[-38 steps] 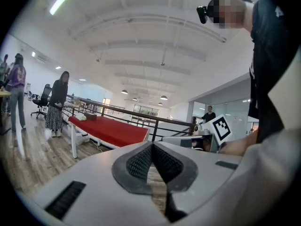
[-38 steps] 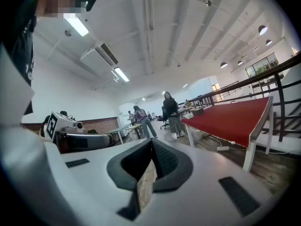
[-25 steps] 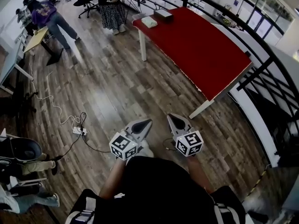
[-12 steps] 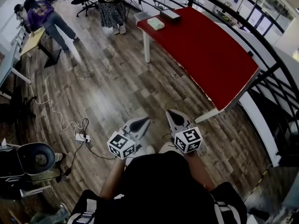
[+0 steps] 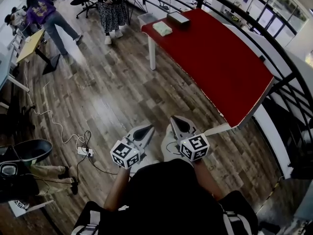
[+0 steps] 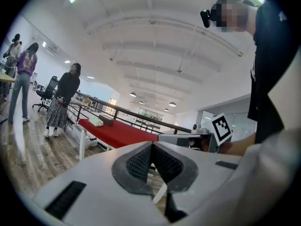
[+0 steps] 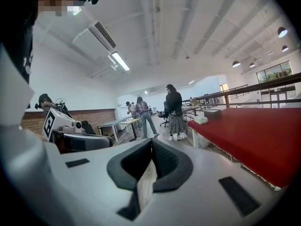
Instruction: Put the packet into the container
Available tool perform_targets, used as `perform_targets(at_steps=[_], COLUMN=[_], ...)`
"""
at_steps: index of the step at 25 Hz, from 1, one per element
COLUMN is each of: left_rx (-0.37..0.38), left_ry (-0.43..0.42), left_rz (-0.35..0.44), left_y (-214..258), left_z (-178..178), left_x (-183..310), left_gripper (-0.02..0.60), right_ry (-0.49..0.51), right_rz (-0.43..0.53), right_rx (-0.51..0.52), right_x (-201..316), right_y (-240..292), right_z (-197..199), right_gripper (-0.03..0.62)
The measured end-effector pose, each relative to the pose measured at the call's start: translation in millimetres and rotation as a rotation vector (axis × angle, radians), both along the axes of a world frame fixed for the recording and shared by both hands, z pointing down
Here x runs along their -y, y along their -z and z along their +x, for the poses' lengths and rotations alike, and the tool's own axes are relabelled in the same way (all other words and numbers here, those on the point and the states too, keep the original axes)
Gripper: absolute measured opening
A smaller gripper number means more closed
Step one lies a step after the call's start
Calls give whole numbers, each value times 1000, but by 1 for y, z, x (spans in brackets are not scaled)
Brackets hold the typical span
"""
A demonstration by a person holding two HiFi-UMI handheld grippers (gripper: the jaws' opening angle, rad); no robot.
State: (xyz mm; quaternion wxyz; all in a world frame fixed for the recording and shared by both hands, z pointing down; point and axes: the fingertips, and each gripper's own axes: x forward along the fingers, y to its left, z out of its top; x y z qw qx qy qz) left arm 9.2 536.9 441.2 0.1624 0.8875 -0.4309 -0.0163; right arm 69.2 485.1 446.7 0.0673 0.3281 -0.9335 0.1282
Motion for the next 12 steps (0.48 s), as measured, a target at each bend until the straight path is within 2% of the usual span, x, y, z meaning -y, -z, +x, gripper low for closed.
perform_targets(at_steps=[3,7,12], left_rx=[0,-32,-32], left_ry=[14,61,57], left_rz=[-3,40,42], left_y=[0,14,25], left_z=[-6,-16,-15], left_x=[35,92,158], left_gripper=[5,5,4], right_ry=[13,17,-14], right_rz=[-8,-8,-1], right_rx=[-2,8,20], right_x=[36,93,162], right_y=[-2,1,10], right_z=[-7,-9,-5], right_gripper=[18,18,18])
